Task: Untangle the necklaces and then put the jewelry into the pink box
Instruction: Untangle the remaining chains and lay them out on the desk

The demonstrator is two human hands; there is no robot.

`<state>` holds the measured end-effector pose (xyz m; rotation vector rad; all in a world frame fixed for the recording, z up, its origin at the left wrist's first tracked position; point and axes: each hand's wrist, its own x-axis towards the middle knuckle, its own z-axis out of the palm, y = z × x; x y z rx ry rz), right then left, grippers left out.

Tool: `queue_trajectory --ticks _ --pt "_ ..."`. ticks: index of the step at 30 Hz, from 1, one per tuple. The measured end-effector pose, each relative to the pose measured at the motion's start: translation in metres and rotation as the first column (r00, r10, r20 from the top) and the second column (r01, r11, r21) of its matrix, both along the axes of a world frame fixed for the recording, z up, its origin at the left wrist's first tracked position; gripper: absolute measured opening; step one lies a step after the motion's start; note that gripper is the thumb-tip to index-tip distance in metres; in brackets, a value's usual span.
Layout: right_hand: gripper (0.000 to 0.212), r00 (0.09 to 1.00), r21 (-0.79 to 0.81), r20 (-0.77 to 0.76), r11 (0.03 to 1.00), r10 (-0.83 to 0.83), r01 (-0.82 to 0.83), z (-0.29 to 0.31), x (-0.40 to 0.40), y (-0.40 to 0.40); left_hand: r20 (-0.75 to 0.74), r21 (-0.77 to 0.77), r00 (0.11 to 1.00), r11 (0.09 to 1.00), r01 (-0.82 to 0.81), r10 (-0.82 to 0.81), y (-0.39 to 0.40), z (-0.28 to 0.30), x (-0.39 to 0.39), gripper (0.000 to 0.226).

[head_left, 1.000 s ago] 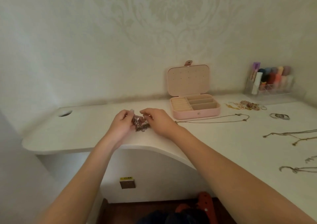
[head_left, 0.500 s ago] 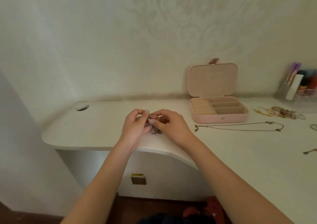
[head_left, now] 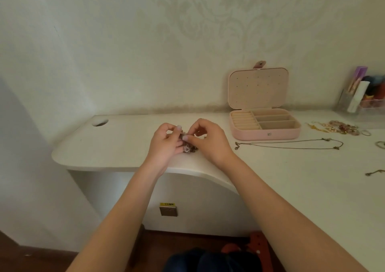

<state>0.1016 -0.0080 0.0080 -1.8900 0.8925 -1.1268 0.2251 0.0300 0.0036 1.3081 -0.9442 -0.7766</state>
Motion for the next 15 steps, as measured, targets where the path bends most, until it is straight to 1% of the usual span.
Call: queue_trajectory --ticks 2,4,6,8,10,11,13,15 --pt "0.02 0.986 0.135 0.167 0.991 -0.016 -0.007 0.0023 -0.0021 -0.0035 -0.017 -0.025 1.0 1.0 -0.006 0.005 0.0015 0.0004 -0.0021 0.011" --pt "0.016 0.962 0.256 0.269 0.966 -0.043 -0.028 0.0038 -0.005 -0.0061 -0.036 -0.055 0.999 0.998 0.01 -0.012 0.0021 0.0006 -0.0033 0.011" --pt "0.01 0.929 0.338 0.368 0.935 -0.028 -0.106 0.0056 -0.0074 -0.0067 -0.037 -0.073 0.999 0.997 0.007 -0.01 0.0019 -0.0001 -0.0036 0.013" --pt "0.008 0.891 0.396 0.455 0.899 -0.016 -0.186 0.0082 -0.0088 -0.0059 0.009 -0.083 1.0 0.996 -0.019 0.02 0.0008 -0.0019 -0.0028 0.015" --pt "0.007 0.864 0.435 0.503 0.867 -0.012 -0.241 0.0104 -0.0097 -0.0046 0.055 -0.089 0.997 0.995 -0.041 0.046 0.0 -0.0025 -0.0017 0.017" --pt "0.007 0.857 0.443 0.515 0.858 -0.005 -0.261 0.0108 -0.0099 -0.0043 0.049 -0.093 0.998 0.995 -0.039 0.043 0.0004 -0.0018 -0.0017 0.016" --pt "0.009 0.858 0.435 0.513 0.857 0.016 -0.276 0.0108 -0.0103 -0.0034 0.015 -0.107 1.0 0.994 0.025 -0.023 0.0018 -0.0002 -0.0016 0.013" --pt "0.009 0.88 0.42 0.474 0.87 0.033 -0.259 0.0099 -0.0104 -0.0031 0.071 -0.089 0.994 0.992 0.085 -0.079 0.0032 -0.0002 -0.0006 0.018"
